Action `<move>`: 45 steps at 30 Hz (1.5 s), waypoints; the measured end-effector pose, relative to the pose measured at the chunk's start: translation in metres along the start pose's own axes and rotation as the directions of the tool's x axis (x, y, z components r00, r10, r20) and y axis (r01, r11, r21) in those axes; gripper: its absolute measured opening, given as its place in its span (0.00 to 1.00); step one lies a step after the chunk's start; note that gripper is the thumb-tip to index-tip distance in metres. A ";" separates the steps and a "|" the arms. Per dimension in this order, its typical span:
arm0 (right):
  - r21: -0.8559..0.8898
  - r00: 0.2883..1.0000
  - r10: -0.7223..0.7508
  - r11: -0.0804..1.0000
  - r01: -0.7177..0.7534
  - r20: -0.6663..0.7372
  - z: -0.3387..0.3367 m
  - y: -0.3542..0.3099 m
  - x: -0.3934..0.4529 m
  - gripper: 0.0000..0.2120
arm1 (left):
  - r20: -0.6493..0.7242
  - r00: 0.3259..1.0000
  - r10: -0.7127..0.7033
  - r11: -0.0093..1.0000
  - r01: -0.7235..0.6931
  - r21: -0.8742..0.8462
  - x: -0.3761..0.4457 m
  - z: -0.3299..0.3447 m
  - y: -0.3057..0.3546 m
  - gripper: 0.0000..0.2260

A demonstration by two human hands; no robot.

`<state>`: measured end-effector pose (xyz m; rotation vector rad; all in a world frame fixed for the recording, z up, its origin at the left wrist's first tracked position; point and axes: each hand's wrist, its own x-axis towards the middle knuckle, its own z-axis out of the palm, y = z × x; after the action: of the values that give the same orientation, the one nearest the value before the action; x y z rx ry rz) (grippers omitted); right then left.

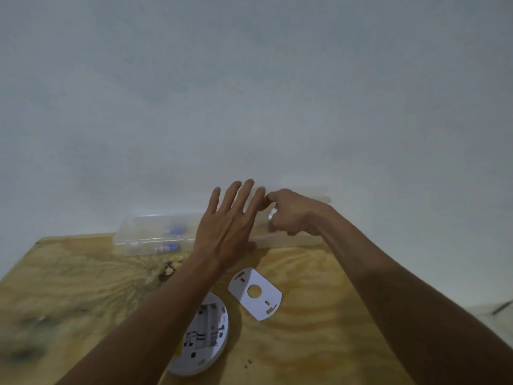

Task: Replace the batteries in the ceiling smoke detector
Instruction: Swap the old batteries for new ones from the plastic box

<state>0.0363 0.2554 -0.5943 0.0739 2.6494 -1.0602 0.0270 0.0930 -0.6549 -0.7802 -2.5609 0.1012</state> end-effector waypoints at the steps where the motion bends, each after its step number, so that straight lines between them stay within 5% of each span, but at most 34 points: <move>1: -0.137 0.999 -0.043 0.990 0.045 0.013 0.000 0.001 0.003 0.23 | -0.004 1.000 -0.005 1.000 0.005 0.012 0.000 0.000 0.000 0.51; 5: -0.413 0.987 -0.158 0.901 0.133 -0.027 0.005 0.007 0.014 0.17 | -0.003 1.000 -0.018 0.999 0.018 0.029 -0.002 0.000 0.001 0.51; 15: -0.471 0.944 -0.266 0.870 0.149 -0.194 0.014 0.023 0.016 0.16 | 0.010 0.999 -0.044 0.998 0.044 0.049 -0.002 0.001 0.004 0.54; 20: -0.462 0.767 -0.444 0.859 0.219 -0.463 -0.003 0.022 -0.012 0.14 | 0.005 0.998 -0.055 0.996 0.055 0.066 -0.003 0.000 0.006 0.55; 22: -0.560 0.727 -0.474 0.815 0.150 -0.497 -0.018 0.023 -0.020 0.20 | 0.004 0.998 -0.059 0.996 0.059 0.071 -0.003 -0.001 0.007 0.55; 25: -0.658 0.838 -0.373 0.753 0.024 -0.397 -0.036 0.033 -0.021 0.27 | -0.003 0.998 -0.062 0.995 0.062 0.076 -0.004 -0.002 0.008 0.54; 28: -0.657 0.884 -0.319 0.754 0.019 -0.341 -0.036 0.047 -0.020 0.22 | -0.015 0.999 -0.040 0.995 0.041 0.092 -0.008 -0.003 0.011 0.49; 37: -0.563 0.917 -0.249 0.826 0.033 -0.311 -0.008 0.068 -0.038 0.19 | 0.090 0.996 -0.003 1.000 0.002 0.014 -0.008 -0.008 0.024 0.22; 45: -0.482 0.883 -0.276 0.874 0.066 -0.380 -0.010 0.088 -0.047 0.14 | 0.120 0.987 -0.104 0.960 0.131 -0.247 -0.010 -0.012 0.023 0.16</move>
<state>0.0926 0.3289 -0.6325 -0.0353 3.3069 -0.4637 0.0513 0.1058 -0.6528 -0.7277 -2.7500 -0.2352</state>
